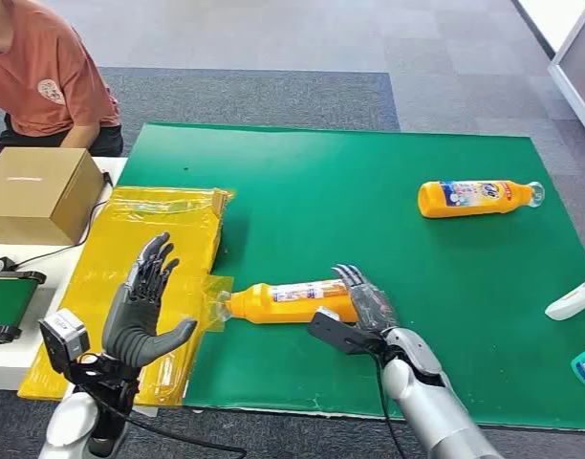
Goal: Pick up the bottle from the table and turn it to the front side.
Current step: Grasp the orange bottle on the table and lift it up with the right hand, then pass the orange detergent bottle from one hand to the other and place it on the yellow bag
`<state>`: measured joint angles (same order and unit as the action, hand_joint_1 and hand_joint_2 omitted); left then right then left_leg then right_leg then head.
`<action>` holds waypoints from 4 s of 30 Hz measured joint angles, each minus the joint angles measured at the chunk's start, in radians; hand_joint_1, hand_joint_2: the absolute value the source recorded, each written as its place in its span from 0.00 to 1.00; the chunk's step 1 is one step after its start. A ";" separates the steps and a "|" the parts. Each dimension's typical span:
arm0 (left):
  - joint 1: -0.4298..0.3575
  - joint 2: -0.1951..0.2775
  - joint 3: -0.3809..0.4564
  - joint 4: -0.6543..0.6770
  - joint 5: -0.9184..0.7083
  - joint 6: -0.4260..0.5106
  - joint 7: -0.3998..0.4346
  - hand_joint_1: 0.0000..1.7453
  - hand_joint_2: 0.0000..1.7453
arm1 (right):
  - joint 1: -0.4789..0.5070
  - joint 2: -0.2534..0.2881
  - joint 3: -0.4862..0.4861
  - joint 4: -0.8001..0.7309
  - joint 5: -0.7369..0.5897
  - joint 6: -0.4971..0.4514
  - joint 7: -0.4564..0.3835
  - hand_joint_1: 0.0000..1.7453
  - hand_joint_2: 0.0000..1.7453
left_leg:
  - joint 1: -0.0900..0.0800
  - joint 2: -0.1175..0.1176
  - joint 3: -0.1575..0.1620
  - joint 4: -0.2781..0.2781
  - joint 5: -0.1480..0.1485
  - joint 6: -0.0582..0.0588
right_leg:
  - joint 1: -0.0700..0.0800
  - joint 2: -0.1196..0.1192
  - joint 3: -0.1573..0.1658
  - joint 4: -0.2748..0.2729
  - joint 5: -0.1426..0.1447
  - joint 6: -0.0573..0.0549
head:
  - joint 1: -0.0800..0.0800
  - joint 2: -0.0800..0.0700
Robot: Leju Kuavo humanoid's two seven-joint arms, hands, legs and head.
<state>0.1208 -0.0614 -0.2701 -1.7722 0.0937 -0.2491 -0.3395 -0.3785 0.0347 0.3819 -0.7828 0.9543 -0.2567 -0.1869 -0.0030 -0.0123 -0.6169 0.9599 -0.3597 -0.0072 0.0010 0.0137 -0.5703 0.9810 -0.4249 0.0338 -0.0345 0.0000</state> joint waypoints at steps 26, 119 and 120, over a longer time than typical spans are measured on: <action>0.036 0.018 -0.003 -0.013 0.044 0.040 -0.026 0.00 1.00 | 0.099 0.028 -0.174 -0.276 -0.591 0.150 -0.112 1.00 1.00 | 0.000 -0.001 -0.004 0.000 0.001 0.000 | 0.000 -0.001 -0.003 0.000 0.001 0.000 | 0.000 0.000; -0.138 0.072 -0.102 0.142 -0.728 0.713 0.116 1.00 1.00 | 0.159 0.084 0.060 -0.464 -0.516 -0.059 -0.131 0.00 1.00 | 0.000 0.000 -0.006 0.000 0.001 0.000 | 0.000 0.000 -0.005 0.000 0.000 -0.001 | 0.000 0.000; -0.132 0.068 -0.092 0.142 -0.854 0.774 0.140 1.00 1.00 | 0.162 0.084 0.042 -0.484 -0.527 -0.064 -0.130 0.00 1.00 | 0.000 0.000 -0.006 0.000 0.001 0.000 | 0.000 0.000 -0.005 0.000 0.000 -0.001 | 0.000 0.000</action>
<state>-0.0114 0.0063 -0.3616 -1.6299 -0.7605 0.5254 -0.1998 -0.2161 0.1186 0.4241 -1.2672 0.4270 -0.3207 -0.3165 -0.0032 -0.0124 -0.6233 0.9600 -0.3586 -0.0074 0.0009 0.0135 -0.5754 0.9812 -0.4244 0.0331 -0.0346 -0.0002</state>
